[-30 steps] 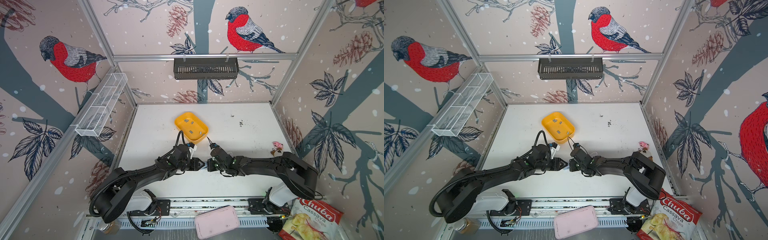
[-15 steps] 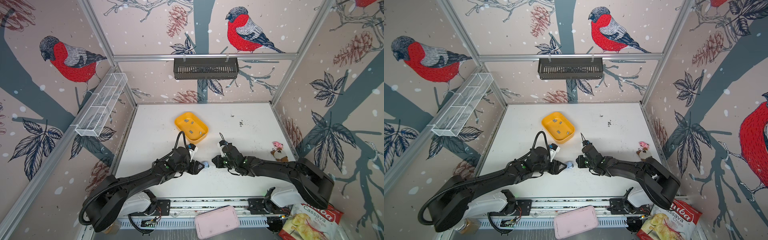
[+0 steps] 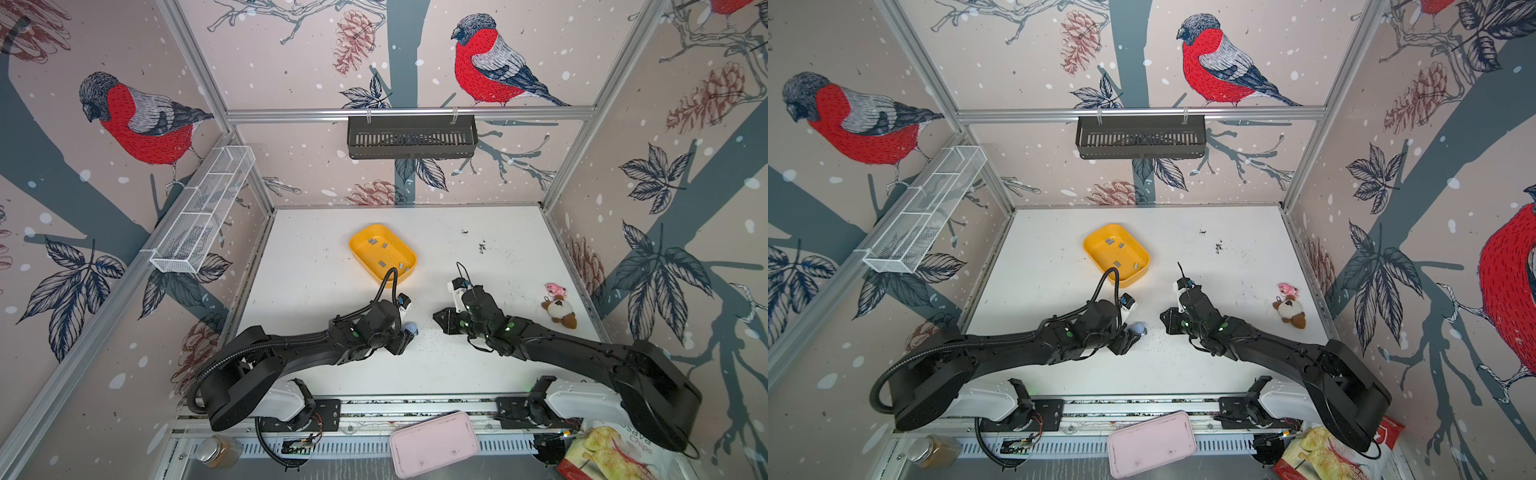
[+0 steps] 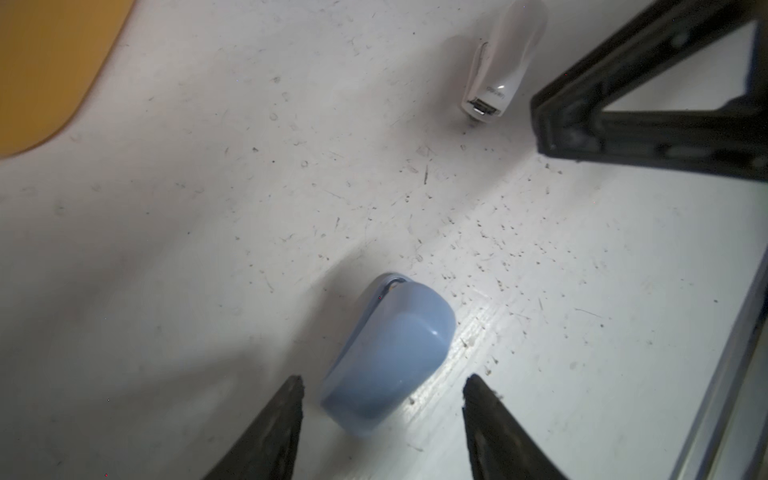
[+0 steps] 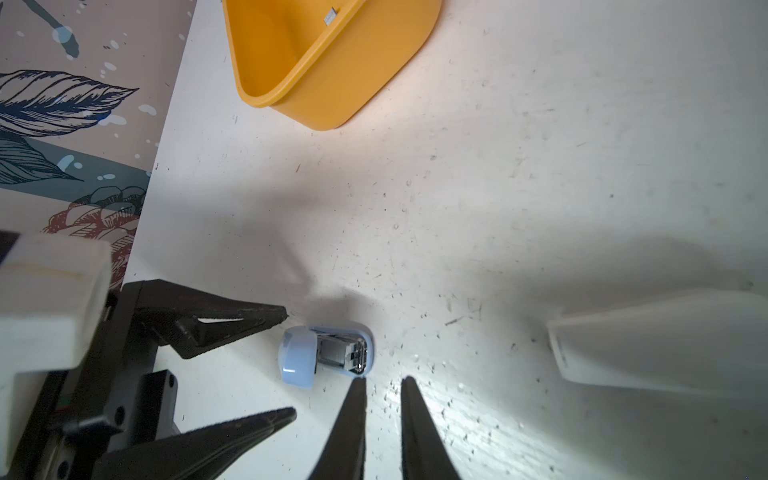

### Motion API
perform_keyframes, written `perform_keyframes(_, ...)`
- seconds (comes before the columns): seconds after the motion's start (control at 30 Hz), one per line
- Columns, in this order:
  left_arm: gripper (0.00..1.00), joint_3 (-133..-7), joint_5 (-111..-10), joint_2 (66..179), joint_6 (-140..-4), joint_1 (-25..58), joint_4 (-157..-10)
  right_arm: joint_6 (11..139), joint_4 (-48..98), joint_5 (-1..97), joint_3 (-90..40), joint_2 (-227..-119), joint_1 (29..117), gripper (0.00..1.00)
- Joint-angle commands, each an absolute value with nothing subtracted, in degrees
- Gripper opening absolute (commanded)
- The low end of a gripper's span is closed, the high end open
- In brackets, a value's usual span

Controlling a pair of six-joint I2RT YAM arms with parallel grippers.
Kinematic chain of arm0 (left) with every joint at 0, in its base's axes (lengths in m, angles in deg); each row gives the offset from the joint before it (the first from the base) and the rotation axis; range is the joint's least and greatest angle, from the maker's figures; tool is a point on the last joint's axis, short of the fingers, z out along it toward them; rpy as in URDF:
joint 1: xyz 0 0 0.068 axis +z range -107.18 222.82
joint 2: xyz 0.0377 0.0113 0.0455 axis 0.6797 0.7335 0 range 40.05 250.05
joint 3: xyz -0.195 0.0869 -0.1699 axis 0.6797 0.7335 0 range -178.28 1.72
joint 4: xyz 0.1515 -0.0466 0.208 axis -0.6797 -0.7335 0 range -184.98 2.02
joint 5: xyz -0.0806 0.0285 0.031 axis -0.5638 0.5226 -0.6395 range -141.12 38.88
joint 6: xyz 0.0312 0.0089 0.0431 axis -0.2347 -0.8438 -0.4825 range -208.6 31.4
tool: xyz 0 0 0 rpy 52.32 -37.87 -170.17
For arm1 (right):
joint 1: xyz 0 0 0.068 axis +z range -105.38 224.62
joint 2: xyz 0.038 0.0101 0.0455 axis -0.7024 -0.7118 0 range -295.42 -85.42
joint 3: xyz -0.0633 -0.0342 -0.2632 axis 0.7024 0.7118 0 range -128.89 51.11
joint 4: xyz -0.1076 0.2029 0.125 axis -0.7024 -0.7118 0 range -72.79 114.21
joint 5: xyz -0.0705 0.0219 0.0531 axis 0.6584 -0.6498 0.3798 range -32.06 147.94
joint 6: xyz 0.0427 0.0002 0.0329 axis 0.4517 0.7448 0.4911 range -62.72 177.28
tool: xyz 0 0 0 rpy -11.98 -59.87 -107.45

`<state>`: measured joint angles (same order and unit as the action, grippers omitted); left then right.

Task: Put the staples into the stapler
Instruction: 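Swing the light-blue lid down onto the base with the left gripper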

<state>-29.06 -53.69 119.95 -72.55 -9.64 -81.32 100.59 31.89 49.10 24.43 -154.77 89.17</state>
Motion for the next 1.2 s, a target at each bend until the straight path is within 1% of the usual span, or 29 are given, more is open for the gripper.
perform_keyframes(0.0,0.57,-30.09,-52.06,121.23,-73.99,-9.73,-80.55,100.52,32.21,49.17,25.26,-153.85,88.97,0.18)
perform_keyframes(0.07,0.50,-30.57,-53.87,121.83,-74.23,-9.74,-80.52,100.68,32.21,49.23,25.61,-153.68,89.00,0.18)
perform_keyframes(0.2,0.44,-30.35,-57.31,121.88,-74.78,-10.02,-79.81,100.87,32.47,49.50,26.06,-153.49,88.99,0.18)
perform_keyframes(0.37,0.36,-30.97,-57.07,122.81,-75.68,-10.83,-82.26,101.14,32.99,49.50,26.24,-153.80,88.96,0.17)
perform_keyframes(0.57,0.35,-31.02,-53.40,123.89,-75.48,-11.31,-84.51,101.40,33.26,49.67,26.41,-153.90,88.93,0.17)
perform_keyframes(0.8,0.36,-31.35,-52.48,124.62,-74.75,-11.63,-84.03,101.49,33.26,49.72,26.52,-153.77,88.92,0.17)
perform_keyframes(0.9,0.33,-31.59,-53.42,124.86,-74.93,-11.80,-83.68,101.82,33.43,49.47,26.59,-153.79,88.92,0.17)
perform_keyframes(1.03,0.25,-32.36,-55.39,124.31,-75.28,-12.32,-83.45,103.86,34.95,47.27,27.10,-153.93,88.40,0.18)
perform_keyframes(1.1,0.21,-32.62,-55.51,123.68,-75.33,-12.63,-83.49,104.99,35.90,45.93,27.48,-153.98,88.05,0.20)
perform_keyframes(1.17,0.17,-32.90,-55.27,122.89,-74.98,-12.72,-83.90,106.08,37.34,43.84,28.00,-153.65,87.39,0.26)
